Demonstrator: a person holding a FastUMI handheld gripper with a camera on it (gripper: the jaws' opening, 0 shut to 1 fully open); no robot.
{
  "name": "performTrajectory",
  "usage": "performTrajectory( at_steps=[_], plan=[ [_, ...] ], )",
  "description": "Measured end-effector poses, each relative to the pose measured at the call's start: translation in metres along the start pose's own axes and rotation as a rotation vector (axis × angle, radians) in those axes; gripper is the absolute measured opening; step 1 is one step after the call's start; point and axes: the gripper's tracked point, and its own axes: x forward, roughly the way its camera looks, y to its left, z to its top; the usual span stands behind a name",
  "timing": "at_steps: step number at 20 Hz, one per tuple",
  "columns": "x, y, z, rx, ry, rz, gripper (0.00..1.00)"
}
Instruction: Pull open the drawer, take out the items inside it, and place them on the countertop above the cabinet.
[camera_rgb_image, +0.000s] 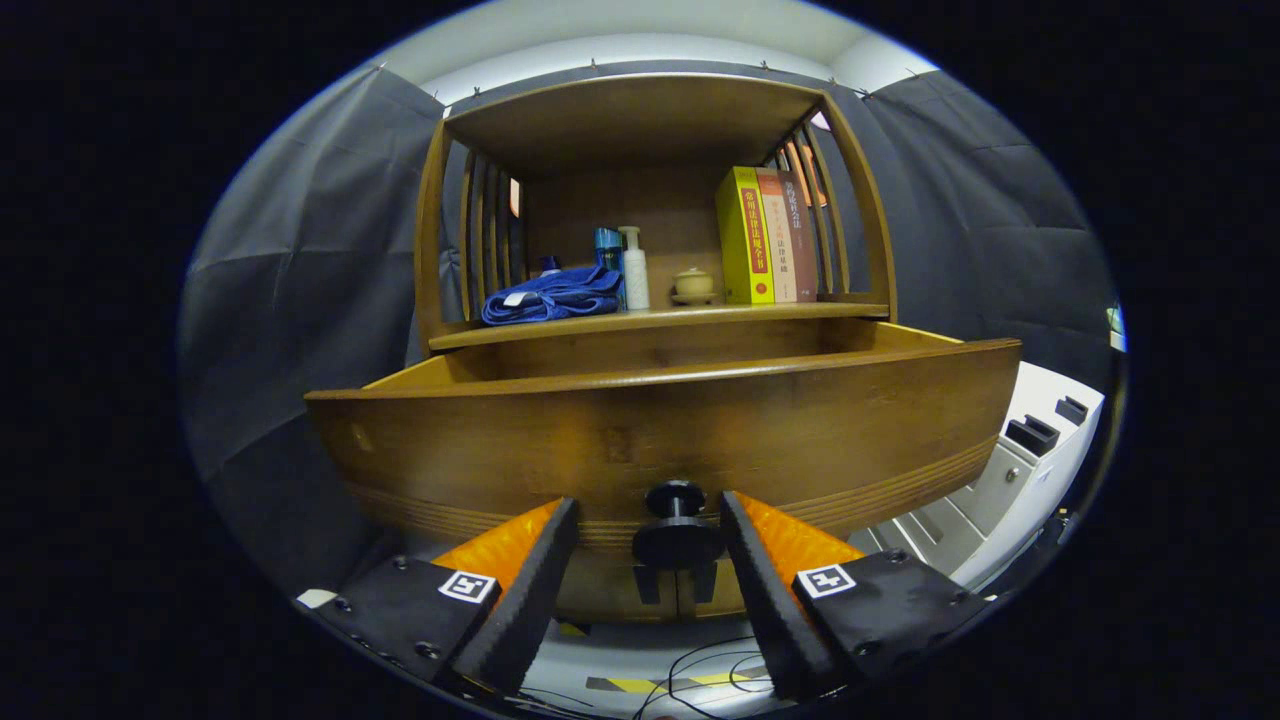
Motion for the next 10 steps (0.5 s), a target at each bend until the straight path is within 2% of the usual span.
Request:
performTrajectory(
  at_steps=[3,6,8,10],
  plan=[
    [-0.022,-0.009,0.034,-0.032,-0.06,-0.014,0.93],
    [-0.031,-0.014,0.116,-0.033,-0.167,-0.019,0.93],
    [-0.019,-0.012,0.172,-0.054,-0.179,0.006,0.94],
    [0.018,-0.015,0.203,-0.13,-0.096,0.022,0.94]
  ],
)
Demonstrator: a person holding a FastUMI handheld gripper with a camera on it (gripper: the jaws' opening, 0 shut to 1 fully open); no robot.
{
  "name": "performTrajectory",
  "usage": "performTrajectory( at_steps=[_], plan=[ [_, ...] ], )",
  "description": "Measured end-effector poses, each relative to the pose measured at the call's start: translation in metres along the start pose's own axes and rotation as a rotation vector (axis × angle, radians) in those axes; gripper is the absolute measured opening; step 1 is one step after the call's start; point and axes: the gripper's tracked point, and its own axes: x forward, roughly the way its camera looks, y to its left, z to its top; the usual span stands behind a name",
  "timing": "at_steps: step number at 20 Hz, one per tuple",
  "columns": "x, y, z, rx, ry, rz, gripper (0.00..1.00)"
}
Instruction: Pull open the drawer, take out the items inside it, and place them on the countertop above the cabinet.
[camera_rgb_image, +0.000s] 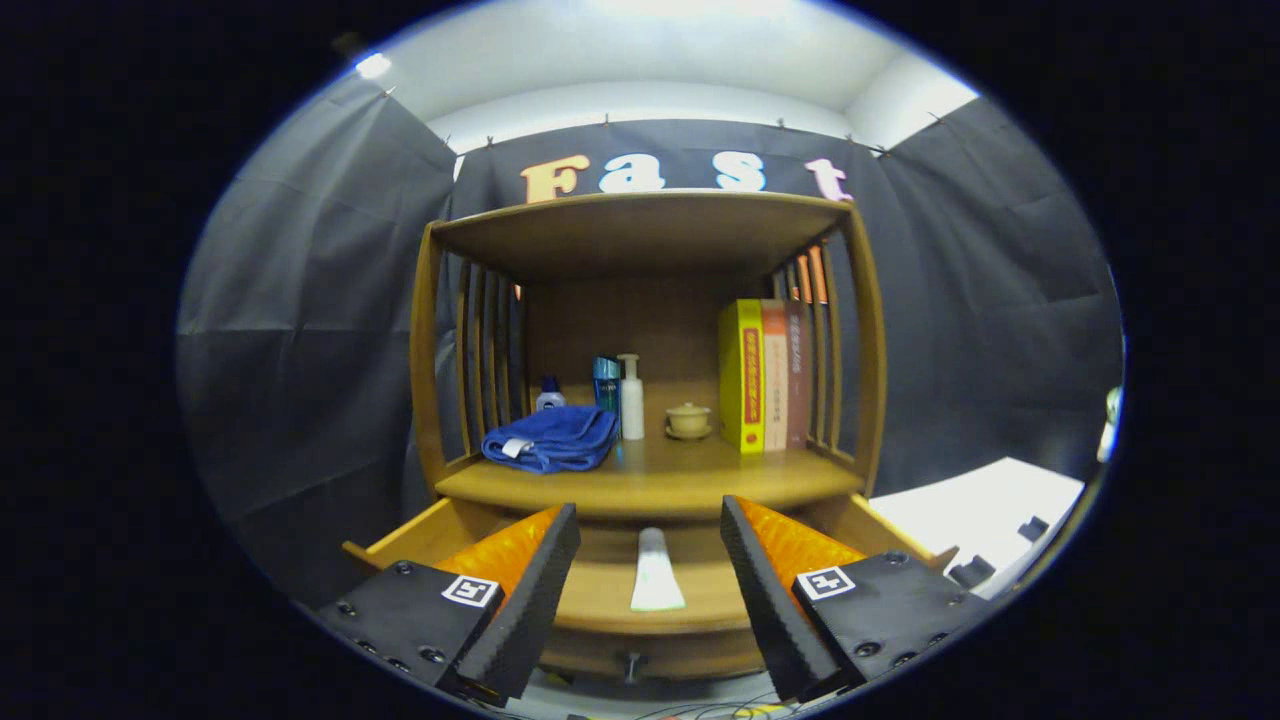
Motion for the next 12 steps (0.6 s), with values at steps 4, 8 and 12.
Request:
performTrajectory(
  at_steps=[4,8,12],
  plan=[
    [0.076,0.005,-0.029,-0.094,0.313,0.07,0.95],
    [0.116,0.009,-0.088,-0.097,0.56,0.084,0.99],
    [0.14,0.011,-0.142,-0.073,0.757,0.07,0.99]
  ],
)
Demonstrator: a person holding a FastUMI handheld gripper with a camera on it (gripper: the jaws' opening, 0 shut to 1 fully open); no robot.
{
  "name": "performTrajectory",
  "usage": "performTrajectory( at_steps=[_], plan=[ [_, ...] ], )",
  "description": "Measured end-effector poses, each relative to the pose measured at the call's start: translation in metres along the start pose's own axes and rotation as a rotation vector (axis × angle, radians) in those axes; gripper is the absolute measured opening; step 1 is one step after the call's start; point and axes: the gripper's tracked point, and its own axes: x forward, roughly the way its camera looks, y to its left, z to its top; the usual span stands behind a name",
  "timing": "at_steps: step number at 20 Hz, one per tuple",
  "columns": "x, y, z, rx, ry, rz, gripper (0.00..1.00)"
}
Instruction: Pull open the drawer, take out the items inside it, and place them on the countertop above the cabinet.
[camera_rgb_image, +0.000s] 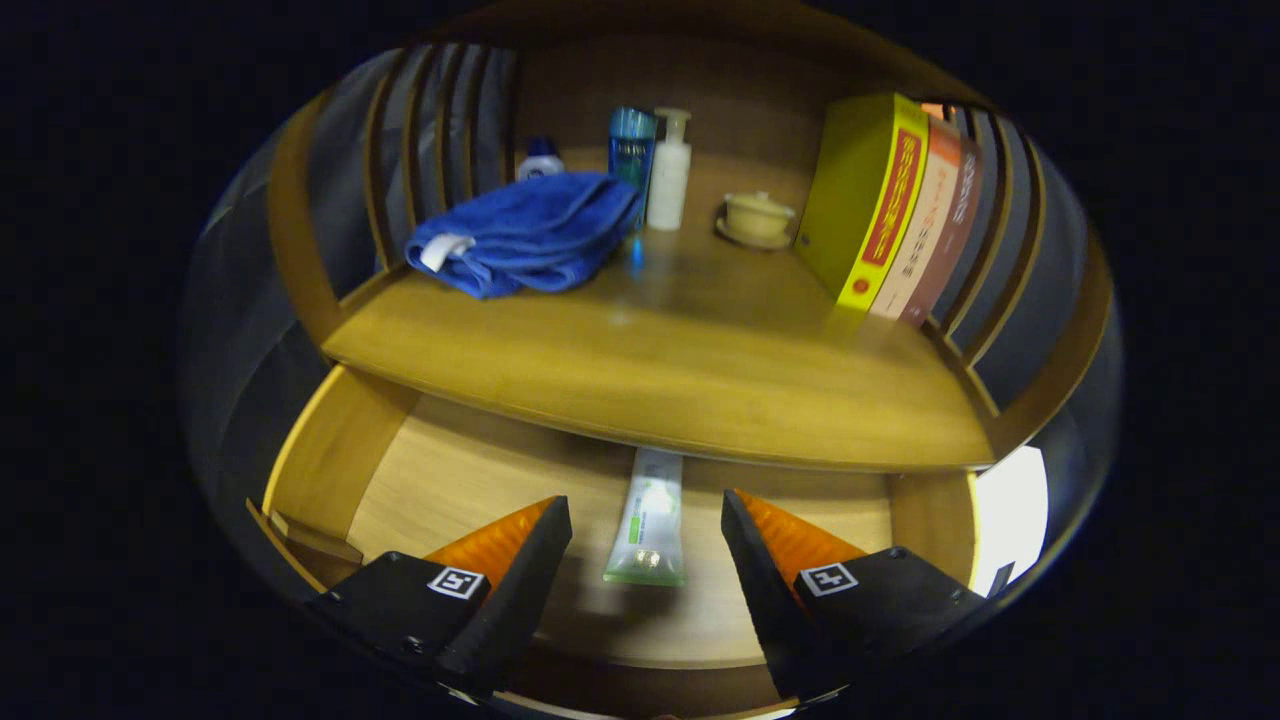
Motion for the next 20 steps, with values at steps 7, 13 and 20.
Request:
performTrajectory(
  at_steps=[7,13,20],
  plan=[
    [0.038,0.005,-0.029,0.092,0.228,0.019,0.99],
    [0.053,0.013,-0.051,0.086,0.41,0.017,0.99],
    [0.055,0.021,-0.018,0.093,0.441,0.027,0.99]
  ],
)
